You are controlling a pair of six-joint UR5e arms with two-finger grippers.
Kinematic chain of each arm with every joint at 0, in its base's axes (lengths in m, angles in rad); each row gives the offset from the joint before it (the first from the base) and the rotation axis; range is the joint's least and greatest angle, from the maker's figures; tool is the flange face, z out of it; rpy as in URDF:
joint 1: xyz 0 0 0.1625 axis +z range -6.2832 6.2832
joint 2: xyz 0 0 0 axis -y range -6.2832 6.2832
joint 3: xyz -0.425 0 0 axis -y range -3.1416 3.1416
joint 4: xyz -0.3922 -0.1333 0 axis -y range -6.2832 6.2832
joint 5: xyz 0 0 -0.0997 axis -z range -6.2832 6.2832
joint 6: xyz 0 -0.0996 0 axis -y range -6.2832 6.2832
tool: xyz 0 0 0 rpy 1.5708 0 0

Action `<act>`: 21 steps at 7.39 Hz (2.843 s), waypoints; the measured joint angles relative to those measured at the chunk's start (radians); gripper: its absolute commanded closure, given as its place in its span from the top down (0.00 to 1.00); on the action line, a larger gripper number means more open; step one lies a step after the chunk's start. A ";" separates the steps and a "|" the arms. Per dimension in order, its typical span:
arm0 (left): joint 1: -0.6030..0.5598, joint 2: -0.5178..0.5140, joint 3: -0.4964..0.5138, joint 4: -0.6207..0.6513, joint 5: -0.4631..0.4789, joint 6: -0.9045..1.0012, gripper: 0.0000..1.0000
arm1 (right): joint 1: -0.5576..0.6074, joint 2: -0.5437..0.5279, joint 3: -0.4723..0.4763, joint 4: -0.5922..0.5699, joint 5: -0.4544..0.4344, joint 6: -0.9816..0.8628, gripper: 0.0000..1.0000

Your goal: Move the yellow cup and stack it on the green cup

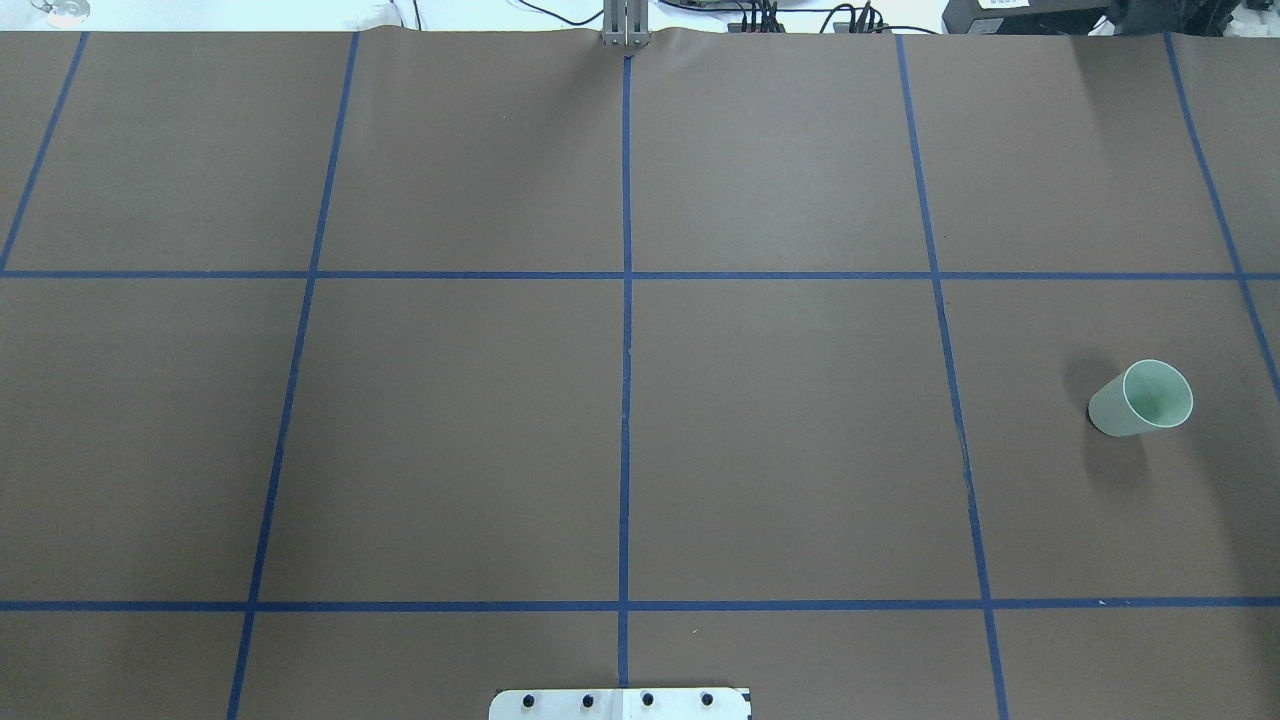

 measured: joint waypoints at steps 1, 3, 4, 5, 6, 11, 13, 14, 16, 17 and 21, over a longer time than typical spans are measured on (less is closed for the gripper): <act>0.000 0.000 0.001 0.000 0.000 -0.001 1.00 | 0.000 -0.001 0.001 0.002 0.000 0.000 0.99; 0.000 0.002 0.017 -0.004 0.009 -0.002 1.00 | 0.000 -0.001 0.007 0.001 0.000 0.000 0.99; 0.000 0.004 0.034 -0.020 0.020 -0.003 1.00 | 0.000 -0.001 0.009 0.001 0.000 0.000 0.99; 0.000 0.006 0.049 -0.042 0.026 -0.012 1.00 | 0.000 -0.002 0.011 0.000 0.000 0.000 0.99; 0.000 0.007 0.057 -0.060 0.027 -0.026 1.00 | 0.000 -0.004 0.012 0.000 0.000 -0.001 0.99; 0.000 0.006 0.060 -0.089 -0.009 -0.041 1.00 | 0.000 -0.006 0.014 0.000 0.000 0.000 0.99; 0.000 0.006 0.060 -0.107 -0.036 -0.047 1.00 | 0.000 -0.006 0.014 0.000 0.000 -0.001 0.99; 0.000 0.006 0.060 -0.113 -0.048 -0.049 1.00 | 0.000 -0.006 0.014 0.000 0.000 -0.001 0.99; 0.000 0.006 0.060 -0.122 -0.060 -0.052 0.90 | 0.000 -0.006 0.015 0.000 0.000 -0.001 0.99; 0.000 0.006 0.060 -0.126 -0.065 -0.057 0.76 | 0.000 -0.006 0.015 0.000 0.000 -0.001 0.99; 0.000 0.005 0.060 -0.170 -0.072 -0.127 0.06 | 0.000 -0.006 0.015 -0.001 0.000 -0.001 0.99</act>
